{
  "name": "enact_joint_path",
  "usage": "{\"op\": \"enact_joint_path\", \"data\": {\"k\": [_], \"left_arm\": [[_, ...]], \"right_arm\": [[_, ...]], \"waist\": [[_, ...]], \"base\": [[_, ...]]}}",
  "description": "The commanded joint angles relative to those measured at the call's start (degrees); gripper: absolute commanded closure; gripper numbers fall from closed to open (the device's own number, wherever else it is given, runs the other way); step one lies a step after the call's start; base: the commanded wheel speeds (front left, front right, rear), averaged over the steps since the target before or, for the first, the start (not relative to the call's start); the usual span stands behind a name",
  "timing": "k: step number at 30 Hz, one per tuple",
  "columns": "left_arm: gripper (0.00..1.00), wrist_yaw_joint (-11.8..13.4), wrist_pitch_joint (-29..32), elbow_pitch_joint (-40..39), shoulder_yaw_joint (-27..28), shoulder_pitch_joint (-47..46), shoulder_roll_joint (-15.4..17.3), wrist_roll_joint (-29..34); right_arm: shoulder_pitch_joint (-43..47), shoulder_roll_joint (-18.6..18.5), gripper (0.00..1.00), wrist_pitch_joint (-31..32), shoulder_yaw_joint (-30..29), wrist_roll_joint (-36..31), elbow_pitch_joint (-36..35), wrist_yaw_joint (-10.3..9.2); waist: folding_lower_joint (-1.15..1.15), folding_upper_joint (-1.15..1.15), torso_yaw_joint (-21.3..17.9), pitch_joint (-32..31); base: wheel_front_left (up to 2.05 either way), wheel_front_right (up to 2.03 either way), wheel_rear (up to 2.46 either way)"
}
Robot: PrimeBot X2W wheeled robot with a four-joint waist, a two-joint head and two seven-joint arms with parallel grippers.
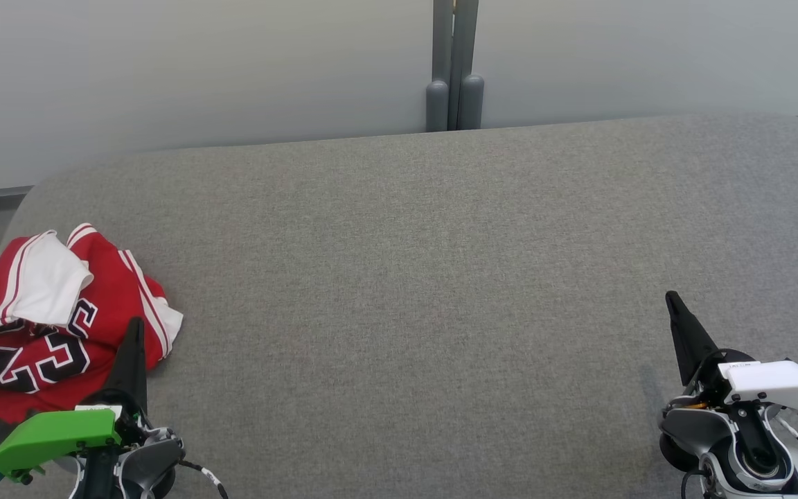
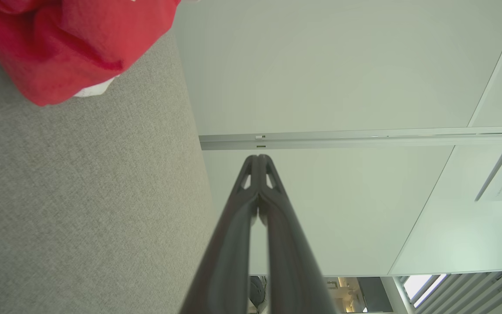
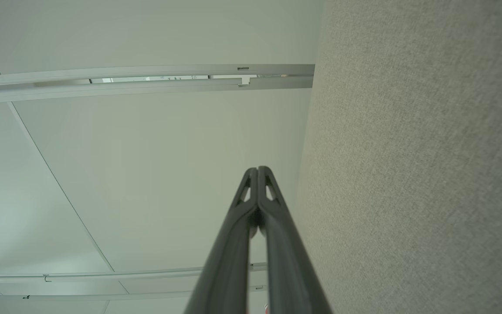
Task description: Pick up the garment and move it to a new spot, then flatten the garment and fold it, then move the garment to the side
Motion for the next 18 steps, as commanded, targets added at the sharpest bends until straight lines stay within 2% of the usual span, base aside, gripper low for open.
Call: {"op": "enact_joint_path", "data": {"k": [1,18], "left_arm": [[1.0,-0.25,0.12,-0.28,0.14,-0.54,0.39,-0.06],[1.0,-0.25,0.12,-0.27,0.13,-0.54,0.38,-0.06]], "right_arm": [[0.39,-0.28,1.0,-0.07,-0.07,0.35,-0.24,0.02],[0.39,-0.28,1.0,-0.07,-0.07,0.35,-0.24,0.02]], "waist": [[0.0,0.0,0.0,0.0],[0.0,0.0,0.0,0.0]], "base": [[0.0,0.0,0.0],[0.0,0.0,0.0]]}}
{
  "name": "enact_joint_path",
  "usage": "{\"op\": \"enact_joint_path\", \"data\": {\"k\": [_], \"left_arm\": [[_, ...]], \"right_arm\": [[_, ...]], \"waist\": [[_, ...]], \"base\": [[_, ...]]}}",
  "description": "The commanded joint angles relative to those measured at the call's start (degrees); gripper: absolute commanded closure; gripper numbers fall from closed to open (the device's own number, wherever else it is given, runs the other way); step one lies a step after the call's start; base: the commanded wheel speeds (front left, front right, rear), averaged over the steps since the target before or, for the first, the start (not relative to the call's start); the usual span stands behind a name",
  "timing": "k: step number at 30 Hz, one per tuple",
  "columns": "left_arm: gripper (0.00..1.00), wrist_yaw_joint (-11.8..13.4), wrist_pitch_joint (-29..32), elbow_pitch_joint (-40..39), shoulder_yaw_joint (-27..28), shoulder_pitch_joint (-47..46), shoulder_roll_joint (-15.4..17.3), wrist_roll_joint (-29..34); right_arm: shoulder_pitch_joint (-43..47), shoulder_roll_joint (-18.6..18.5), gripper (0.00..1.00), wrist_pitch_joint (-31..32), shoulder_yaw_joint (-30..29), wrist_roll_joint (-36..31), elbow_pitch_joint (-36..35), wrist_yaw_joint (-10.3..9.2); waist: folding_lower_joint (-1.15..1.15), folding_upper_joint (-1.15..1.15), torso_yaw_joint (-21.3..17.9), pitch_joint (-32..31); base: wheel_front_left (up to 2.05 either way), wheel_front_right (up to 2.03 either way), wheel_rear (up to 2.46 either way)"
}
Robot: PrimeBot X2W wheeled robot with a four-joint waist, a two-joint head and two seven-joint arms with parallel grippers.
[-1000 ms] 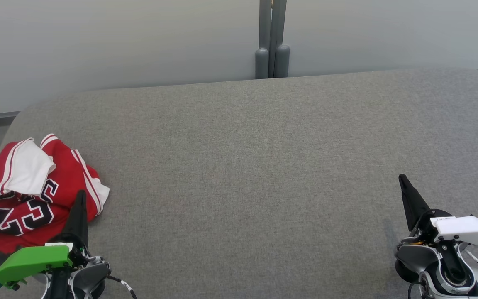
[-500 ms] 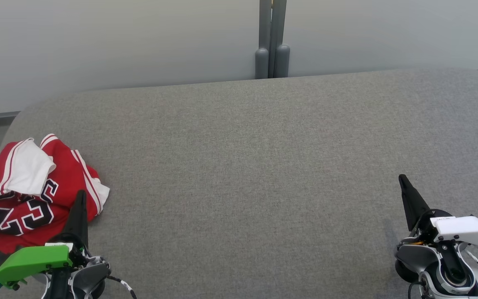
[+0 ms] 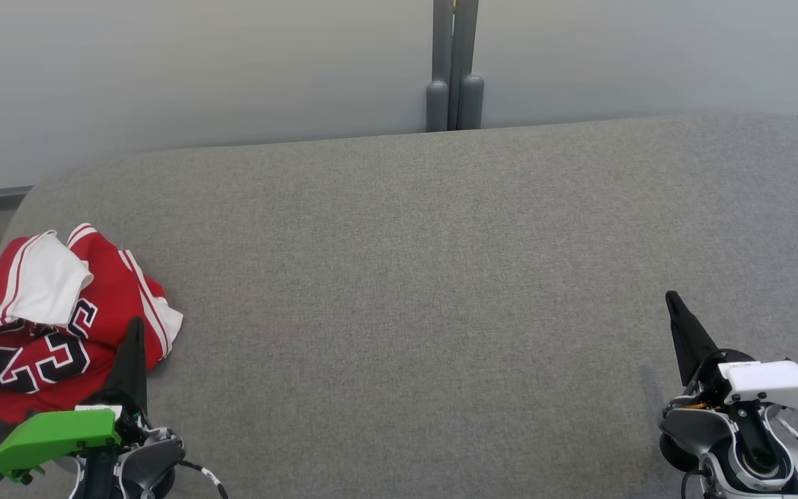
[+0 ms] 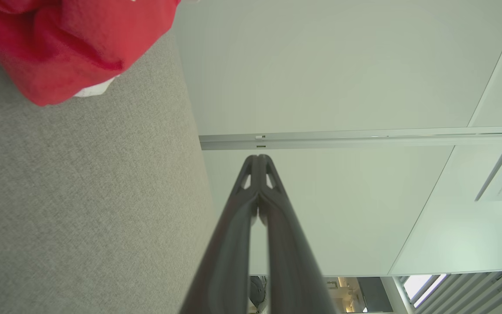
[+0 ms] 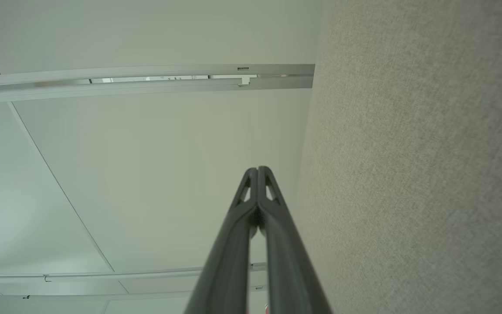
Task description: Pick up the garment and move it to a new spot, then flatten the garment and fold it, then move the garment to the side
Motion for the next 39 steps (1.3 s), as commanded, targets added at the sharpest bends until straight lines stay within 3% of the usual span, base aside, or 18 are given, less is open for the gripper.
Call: {"op": "enact_joint_path", "data": {"k": [1,2,11,26,39], "left_arm": [[1.0,-0.24,0.12,-0.26,0.13,-0.54,0.37,-0.06],[0.0,0.01,-0.01,0.18,-0.02,0.06,-0.03,0.0],[0.0,0.06,-2.2,1.73,-1.26,1.69,0.25,3.6],[0.0,1.22,-6.18,1.14,-2.75,2.95,0.45,25.16],[0.0,2.88,-8.93,1.22,-4.22,3.96,0.85,37.48]], "right_arm": [[0.39,-0.28,1.0,-0.07,-0.07,0.35,-0.24,0.02],[0.06,0.03,0.0,0.0,0.0,-0.02,0.18,0.0],[1.32,-0.8,0.0,-2.01,2.32,-3.19,0.64,-0.01],[1.41,-1.96,0.0,-6.03,5.19,-21.96,0.81,0.0],[1.81,-2.28,0.0,-8.76,7.07,-33.88,0.49,0.0]], "waist": [[0.0,0.0,0.0,0.0],[0.0,0.0,0.0,0.0],[0.0,0.0,0.08,0.05],[0.0,0.0,0.21,0.14],[0.0,0.0,0.4,0.15]], "base": [[0.0,0.0,0.0],[0.0,0.0,0.0],[0.0,0.0,0.0],[0.0,0.0,0.0],[0.0,0.0,0.0]]}}
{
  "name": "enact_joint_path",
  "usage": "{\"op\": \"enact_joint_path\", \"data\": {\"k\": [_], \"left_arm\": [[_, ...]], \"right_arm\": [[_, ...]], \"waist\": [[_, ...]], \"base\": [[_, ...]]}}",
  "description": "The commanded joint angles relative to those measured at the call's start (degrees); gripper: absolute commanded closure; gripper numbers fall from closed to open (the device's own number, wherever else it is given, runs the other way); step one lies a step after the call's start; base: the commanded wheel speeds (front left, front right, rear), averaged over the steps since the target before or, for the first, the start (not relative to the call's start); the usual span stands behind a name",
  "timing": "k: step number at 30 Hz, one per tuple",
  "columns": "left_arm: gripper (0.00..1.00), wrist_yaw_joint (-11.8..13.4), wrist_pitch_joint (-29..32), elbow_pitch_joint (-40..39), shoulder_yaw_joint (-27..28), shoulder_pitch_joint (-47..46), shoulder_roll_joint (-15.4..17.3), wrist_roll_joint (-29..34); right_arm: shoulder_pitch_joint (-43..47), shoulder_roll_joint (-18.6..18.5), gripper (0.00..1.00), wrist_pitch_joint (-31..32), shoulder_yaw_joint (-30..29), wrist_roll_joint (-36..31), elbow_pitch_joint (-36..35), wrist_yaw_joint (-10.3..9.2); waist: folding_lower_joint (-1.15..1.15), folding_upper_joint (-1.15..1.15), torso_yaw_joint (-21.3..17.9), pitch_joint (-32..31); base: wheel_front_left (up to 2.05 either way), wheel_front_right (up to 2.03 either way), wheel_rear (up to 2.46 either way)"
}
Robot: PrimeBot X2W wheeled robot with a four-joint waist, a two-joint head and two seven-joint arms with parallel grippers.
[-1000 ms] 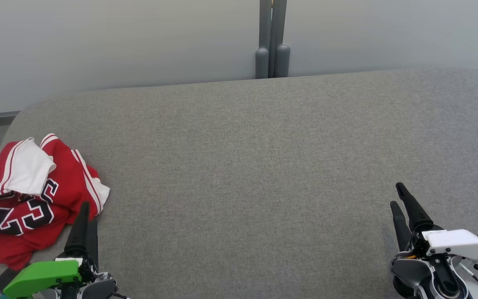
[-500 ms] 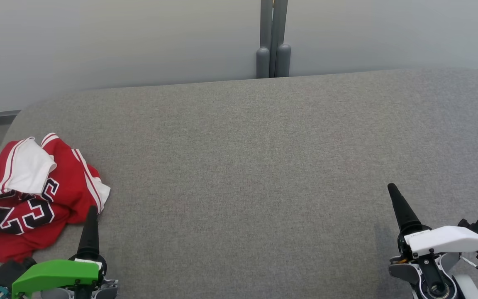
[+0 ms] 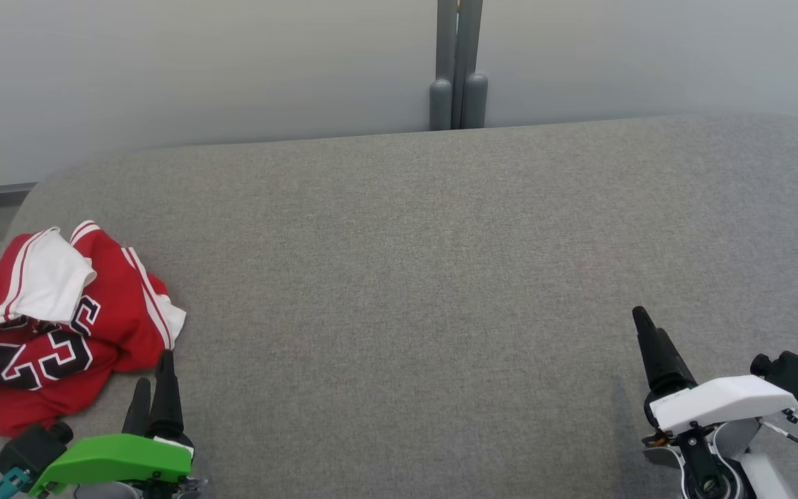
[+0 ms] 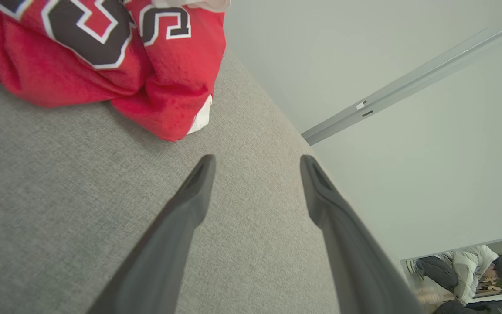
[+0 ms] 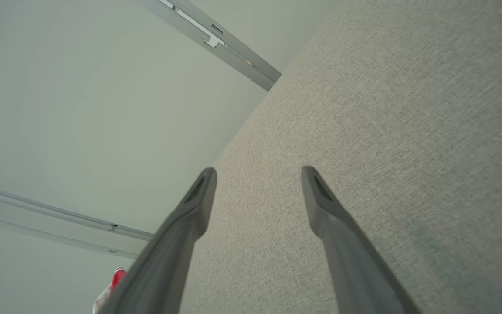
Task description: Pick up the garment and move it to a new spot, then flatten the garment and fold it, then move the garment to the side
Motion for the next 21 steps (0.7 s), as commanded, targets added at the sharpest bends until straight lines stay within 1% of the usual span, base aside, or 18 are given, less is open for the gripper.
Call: {"op": "enact_joint_path", "data": {"k": [1,21], "left_arm": [[0.0,0.06,-0.53,-0.81,-0.22,-0.15,0.71,1.92],[0.0,1.69,-4.36,-0.81,-2.48,0.4,1.44,17.9]], "right_arm": [[-0.4,-0.59,0.0,-0.58,0.3,-1.46,-0.84,0.03],[-0.12,-1.64,0.0,-4.41,2.85,-16.08,-0.15,0.03]], "waist": [[0.0,0.0,0.01,0.01],[0.0,0.0,-0.06,0.23]], "base": [[0.0,0.0,0.0],[0.0,0.0,0.0]]}}
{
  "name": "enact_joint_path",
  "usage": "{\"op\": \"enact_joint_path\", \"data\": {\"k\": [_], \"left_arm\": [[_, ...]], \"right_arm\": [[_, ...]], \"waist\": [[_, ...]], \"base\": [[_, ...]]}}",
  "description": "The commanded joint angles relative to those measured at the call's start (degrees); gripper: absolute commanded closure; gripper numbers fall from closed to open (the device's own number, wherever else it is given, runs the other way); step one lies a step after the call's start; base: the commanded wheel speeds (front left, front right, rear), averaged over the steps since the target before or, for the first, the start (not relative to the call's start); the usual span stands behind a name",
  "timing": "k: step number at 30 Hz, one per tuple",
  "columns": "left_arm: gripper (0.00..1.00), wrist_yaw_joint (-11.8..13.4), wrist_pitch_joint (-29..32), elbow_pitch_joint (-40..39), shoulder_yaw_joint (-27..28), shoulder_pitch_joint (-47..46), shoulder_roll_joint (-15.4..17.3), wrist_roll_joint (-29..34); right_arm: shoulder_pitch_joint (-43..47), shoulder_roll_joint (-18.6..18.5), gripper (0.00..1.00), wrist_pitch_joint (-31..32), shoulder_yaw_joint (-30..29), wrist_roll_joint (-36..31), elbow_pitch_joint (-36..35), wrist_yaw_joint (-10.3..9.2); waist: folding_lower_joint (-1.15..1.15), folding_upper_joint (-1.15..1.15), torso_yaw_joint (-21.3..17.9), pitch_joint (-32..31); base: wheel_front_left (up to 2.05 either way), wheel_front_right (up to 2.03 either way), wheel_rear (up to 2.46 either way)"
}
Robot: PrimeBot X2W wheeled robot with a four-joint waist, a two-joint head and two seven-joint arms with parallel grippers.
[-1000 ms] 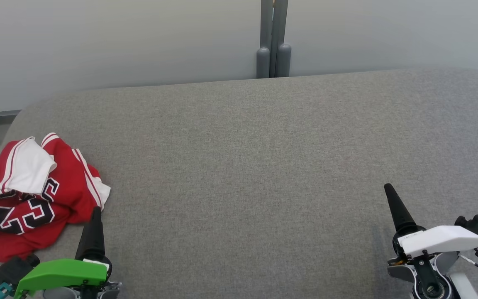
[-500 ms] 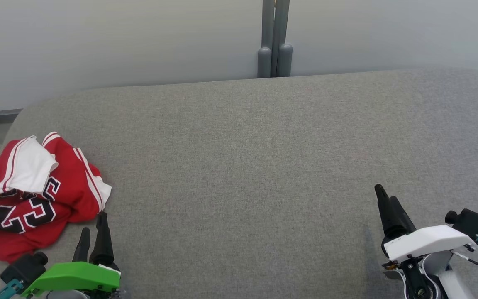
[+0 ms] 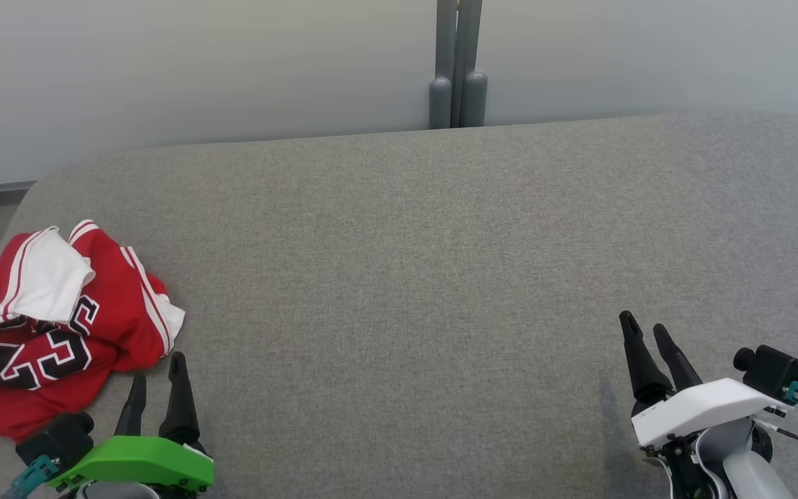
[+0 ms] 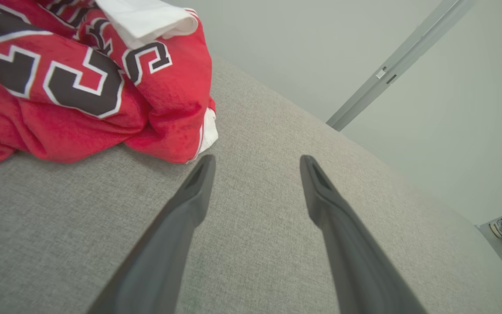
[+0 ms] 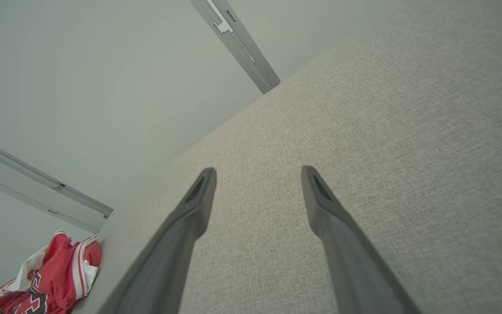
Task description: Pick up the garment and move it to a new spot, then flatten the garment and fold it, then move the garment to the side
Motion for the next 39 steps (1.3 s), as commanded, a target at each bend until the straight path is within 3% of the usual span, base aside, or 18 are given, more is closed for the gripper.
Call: {"op": "enact_joint_path", "data": {"k": [1,39], "left_arm": [[0.0,0.42,-0.66,-0.72,-0.34,-0.17,0.74,2.29],[0.0,3.81,-6.21,0.28,-7.15,0.3,3.25,25.63]], "right_arm": [[-0.29,-0.55,0.0,-0.8,0.25,-2.23,-0.43,0.02],[0.44,-1.17,0.0,-6.28,0.59,-26.16,0.86,0.03]], "waist": [[0.0,0.0,0.01,0.02],[0.0,0.0,-1.17,0.49]], "base": [[0.0,0.0,0.0],[0.0,0.0,0.0]]}}
